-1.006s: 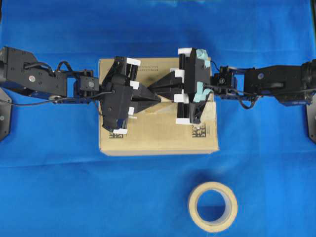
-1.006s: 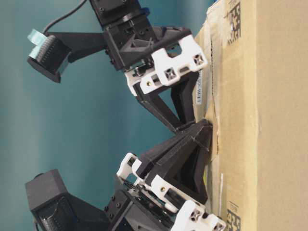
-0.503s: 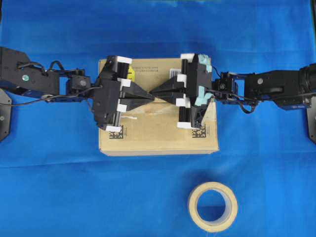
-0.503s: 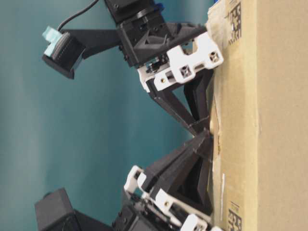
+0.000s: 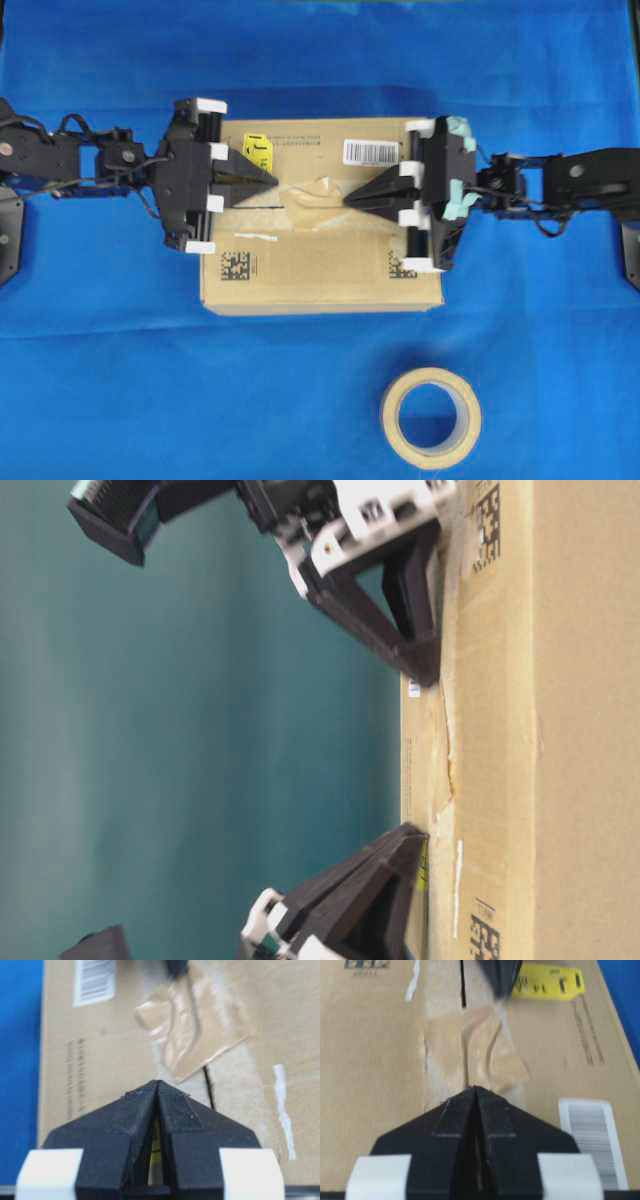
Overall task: Apply tape along the seams of the closed cardboard box to seal it securely.
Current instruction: 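Smooth the tape along the seam with both grippers pressing outward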
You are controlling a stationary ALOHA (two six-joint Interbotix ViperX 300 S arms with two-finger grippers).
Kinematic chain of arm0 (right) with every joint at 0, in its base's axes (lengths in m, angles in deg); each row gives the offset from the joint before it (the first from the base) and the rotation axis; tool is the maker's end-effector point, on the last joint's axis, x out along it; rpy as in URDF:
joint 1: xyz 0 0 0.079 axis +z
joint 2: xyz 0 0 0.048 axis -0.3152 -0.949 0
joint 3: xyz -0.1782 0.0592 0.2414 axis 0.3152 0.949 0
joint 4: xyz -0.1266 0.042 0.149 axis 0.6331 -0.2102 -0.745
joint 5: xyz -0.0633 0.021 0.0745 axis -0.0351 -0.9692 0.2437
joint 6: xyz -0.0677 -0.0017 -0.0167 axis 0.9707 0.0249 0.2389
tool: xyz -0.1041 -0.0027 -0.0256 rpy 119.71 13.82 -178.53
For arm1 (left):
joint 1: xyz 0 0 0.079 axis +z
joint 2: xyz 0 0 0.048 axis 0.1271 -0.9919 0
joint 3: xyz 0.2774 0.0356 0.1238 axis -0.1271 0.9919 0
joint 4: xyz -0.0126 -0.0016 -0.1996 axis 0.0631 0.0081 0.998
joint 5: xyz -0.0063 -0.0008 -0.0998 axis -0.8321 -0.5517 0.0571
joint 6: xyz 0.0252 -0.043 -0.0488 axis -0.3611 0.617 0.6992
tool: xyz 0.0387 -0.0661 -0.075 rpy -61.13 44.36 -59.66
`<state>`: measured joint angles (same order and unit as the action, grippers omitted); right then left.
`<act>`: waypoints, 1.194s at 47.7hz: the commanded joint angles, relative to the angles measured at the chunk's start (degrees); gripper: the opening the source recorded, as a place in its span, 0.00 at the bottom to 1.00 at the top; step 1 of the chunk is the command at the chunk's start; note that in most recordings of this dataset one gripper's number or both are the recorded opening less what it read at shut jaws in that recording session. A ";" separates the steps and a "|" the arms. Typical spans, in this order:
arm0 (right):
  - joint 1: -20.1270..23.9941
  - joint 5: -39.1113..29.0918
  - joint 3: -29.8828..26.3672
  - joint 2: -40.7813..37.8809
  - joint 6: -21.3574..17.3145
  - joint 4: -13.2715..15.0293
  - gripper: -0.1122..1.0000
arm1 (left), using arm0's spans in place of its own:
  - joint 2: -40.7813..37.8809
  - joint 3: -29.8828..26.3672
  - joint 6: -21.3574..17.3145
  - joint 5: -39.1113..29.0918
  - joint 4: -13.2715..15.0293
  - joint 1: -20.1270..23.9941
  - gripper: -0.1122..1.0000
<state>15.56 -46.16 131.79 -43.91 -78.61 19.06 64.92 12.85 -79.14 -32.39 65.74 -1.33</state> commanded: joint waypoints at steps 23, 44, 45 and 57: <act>0.18 0.09 -6.59 0.53 0.53 0.18 0.10 | -0.79 -6.42 0.26 3.16 0.18 -5.63 0.10; 0.97 1.58 -10.28 -8.61 0.00 -0.09 0.10 | -8.44 -6.59 0.44 3.43 0.09 -5.98 0.10; 0.97 1.49 -10.11 -8.61 -0.09 -0.18 0.10 | -8.44 -6.42 0.35 3.43 0.18 -6.06 0.10; 1.05 1.76 -5.01 -5.63 -0.09 -2.29 0.10 | -6.50 -3.43 0.53 3.43 0.18 -5.98 0.10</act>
<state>16.35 -44.49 125.46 -51.65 -78.61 17.56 56.93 8.81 -78.43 -28.87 66.09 -7.22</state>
